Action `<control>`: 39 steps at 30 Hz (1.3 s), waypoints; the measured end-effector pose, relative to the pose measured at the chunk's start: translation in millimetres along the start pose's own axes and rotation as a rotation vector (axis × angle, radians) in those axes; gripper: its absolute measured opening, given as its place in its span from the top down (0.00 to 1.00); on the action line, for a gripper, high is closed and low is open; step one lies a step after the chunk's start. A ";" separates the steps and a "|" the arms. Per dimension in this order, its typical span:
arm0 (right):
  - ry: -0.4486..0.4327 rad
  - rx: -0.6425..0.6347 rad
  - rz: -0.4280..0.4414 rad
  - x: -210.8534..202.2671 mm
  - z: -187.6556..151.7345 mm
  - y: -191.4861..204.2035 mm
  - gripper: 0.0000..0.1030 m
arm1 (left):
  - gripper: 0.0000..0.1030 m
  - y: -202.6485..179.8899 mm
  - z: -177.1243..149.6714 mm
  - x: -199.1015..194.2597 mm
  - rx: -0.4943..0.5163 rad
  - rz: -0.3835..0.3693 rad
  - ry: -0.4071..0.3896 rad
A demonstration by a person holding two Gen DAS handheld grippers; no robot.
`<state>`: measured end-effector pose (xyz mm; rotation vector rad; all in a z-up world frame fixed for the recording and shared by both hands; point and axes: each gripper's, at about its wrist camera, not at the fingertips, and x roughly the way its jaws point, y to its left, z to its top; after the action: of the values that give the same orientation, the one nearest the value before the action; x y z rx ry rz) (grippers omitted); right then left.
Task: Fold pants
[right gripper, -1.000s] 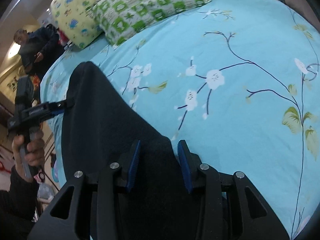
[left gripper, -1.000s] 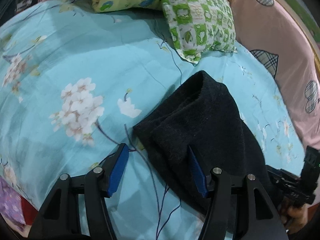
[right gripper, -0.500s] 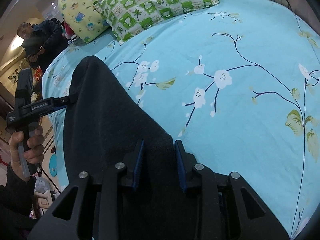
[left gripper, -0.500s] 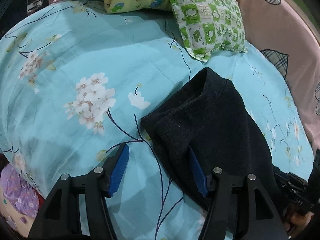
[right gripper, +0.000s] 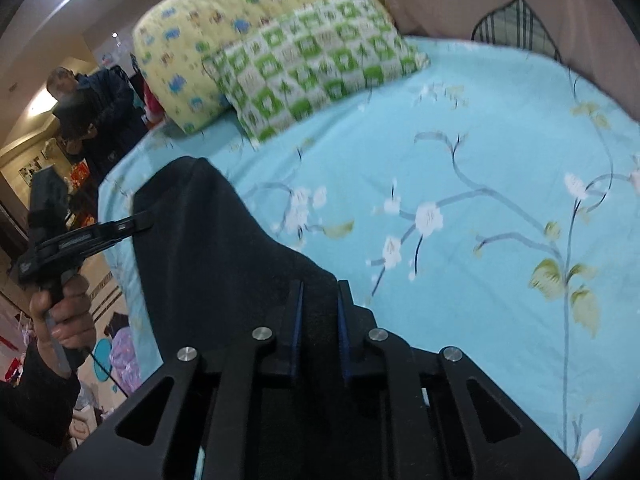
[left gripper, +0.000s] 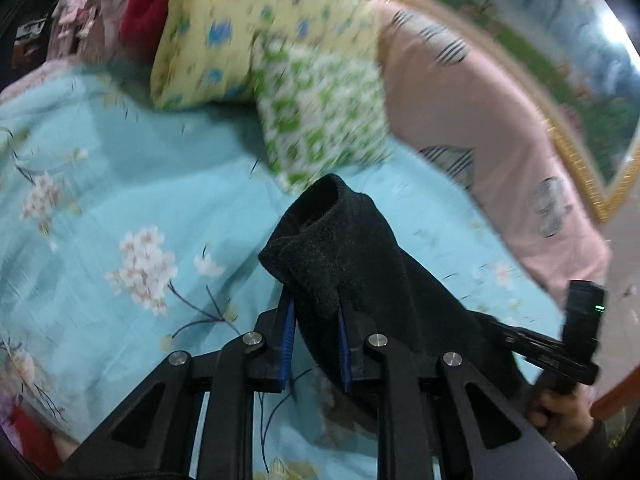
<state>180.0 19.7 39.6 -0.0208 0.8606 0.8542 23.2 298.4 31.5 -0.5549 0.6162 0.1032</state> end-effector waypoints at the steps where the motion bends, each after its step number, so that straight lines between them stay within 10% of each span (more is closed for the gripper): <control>1: -0.009 -0.002 0.000 -1.8 1.1 0.7 0.84 | 0.83 1.0 0.2 -1.7 0.003 -0.015 -0.002; 18: 0.043 -0.058 -0.211 47.0 -8.6 -2.5 0.73 | 0.77 39.8 -24.9 44.4 0.037 0.084 0.118; 27: -0.103 0.076 -0.186 -37.5 -42.6 8.5 0.65 | 0.72 1.5 -20.9 -3.6 0.106 0.108 0.023; 39: -0.163 0.301 -0.197 -118.5 -139.4 -6.6 0.60 | 0.68 -104.9 -55.4 26.7 0.284 -0.050 0.139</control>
<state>51.3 -109.5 23.4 0.2214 0.8112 0.5280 42.7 178.4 27.2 -0.3038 0.7377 -0.0699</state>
